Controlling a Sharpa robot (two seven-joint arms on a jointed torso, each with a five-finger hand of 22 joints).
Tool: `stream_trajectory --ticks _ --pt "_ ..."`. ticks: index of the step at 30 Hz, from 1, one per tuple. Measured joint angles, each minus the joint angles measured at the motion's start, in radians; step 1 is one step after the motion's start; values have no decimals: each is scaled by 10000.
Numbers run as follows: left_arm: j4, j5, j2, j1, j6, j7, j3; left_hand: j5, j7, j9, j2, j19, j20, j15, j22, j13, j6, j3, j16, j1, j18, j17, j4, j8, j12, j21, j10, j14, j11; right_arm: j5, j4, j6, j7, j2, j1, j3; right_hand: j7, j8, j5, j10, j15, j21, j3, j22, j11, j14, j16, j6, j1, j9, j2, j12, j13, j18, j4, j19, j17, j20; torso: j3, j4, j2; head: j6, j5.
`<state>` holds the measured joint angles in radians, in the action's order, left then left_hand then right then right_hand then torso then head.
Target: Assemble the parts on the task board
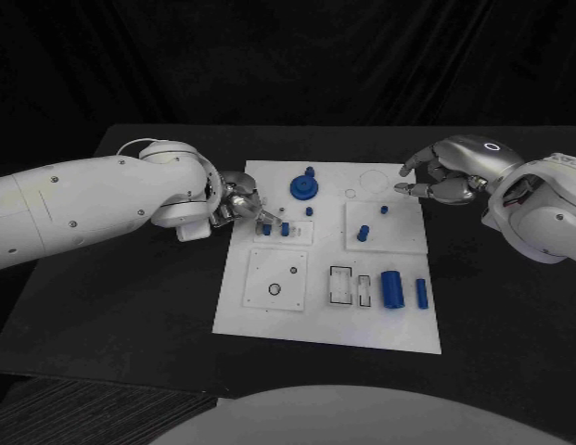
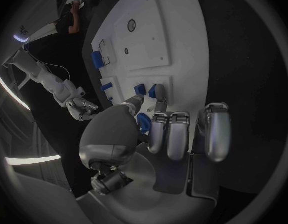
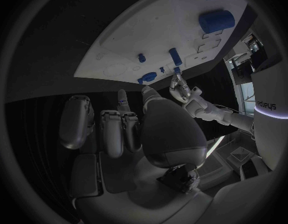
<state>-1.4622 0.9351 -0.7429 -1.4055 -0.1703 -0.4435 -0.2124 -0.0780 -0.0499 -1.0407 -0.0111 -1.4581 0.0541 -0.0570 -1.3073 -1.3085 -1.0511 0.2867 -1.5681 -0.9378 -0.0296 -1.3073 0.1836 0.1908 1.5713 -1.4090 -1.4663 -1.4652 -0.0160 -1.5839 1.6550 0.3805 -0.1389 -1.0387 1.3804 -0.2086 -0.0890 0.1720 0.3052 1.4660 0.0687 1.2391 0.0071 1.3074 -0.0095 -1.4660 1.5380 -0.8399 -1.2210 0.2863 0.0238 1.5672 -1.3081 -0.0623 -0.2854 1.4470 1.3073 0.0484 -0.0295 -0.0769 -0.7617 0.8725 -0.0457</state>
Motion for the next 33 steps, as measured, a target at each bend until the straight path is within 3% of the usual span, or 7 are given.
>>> stream_trajectory --ticks 14,21,24,27,30,32,33 --pt "34 0 6 6 -48 -36 -1 161 67 -891 106 0 0 0 0 0 -61 -882 0 105 0 -8 580 793 0 38 0 0 0 0 -15 -4 -1 7 -46 0 0 0 0 0 0 0 -29 -1 0 0 -45 0 -54 1 54 0 1 0 29 0 0 0 0 1 1 0 7" --pt "-100 0 -200 10 135 -13 -3 200 179 -2546 376 -22 -22 0 0 0 402 -1701 0 -87 0 -7 980 2219 0 38 16 0 -16 1 -4 -4 0 -15 -51 0 0 0 0 0 0 -78 -28 -1 0 0 -45 0 -73 1 35 0 2 0 28 0 0 0 0 0 1 0 27" --pt "-249 -1 -407 10 495 119 -3 200 259 -2668 424 -75 -75 -94 0 0 -922 -2152 0 -52 0 -7 1022 6083 0 -31 4 -16 -114 1 49 9 0 -66 -51 0 0 0 11 0 0 -120 -28 -1 0 0 -86 0 -96 0 12 0 2 0 29 -12 0 -12 0 0 1 0 60" --pt "-367 -1 -573 -14 930 364 -6 200 284 -2677 453 -75 -75 -94 0 0 -1070 -2546 0 -82 0 -6 1041 7453 0 -80 16 -17 -125 1 116 31 0 -132 -51 2 0 0 39 0 0 -169 -28 -2 0 0 -101 0 -95 -7 12 0 3 -1 29 -36 0 -36 0 0 1 0 67" --pt "-442 -1 -709 -152 1597 915 -17 186 261 -2677 460 -75 -75 -93 0 0 -227 -2761 0 -158 0 -6 1047 6726 0 -120 16 -17 -126 1 194 77 1 -212 -27 2 0 0 39 0 0 -170 -28 -1 0 0 -125 0 -96 -7 12 0 3 0 29 -36 0 -36 0 0 1 0 68" --pt "-420 0 -754 -309 2125 1502 -12 -261 148 -2677 406 -75 -74 -93 0 0 1505 -2910 0 -670 0 -6 1032 4553 0 -120 16 -16 -125 1 244 129 5 -256 15 2 0 0 39 0 0 -170 -28 -1 0 0 -125 0 -95 -6 12 0 3 -1 29 -36 0 -36 0 0 1 0 65" --pt "-385 8 -759 -365 2354 1809 -1 -515 96 -2666 393 -75 -74 -93 0 0 1881 -2936 0 -983 0 -6 1006 4052 0 -120 -9 -17 -100 1 268 157 7 -272 34 2 0 0 39 0 0 -170 -28 2 0 0 -125 0 -95 -7 13 0 3 0 29 -36 0 -36 0 0 1 0 63"
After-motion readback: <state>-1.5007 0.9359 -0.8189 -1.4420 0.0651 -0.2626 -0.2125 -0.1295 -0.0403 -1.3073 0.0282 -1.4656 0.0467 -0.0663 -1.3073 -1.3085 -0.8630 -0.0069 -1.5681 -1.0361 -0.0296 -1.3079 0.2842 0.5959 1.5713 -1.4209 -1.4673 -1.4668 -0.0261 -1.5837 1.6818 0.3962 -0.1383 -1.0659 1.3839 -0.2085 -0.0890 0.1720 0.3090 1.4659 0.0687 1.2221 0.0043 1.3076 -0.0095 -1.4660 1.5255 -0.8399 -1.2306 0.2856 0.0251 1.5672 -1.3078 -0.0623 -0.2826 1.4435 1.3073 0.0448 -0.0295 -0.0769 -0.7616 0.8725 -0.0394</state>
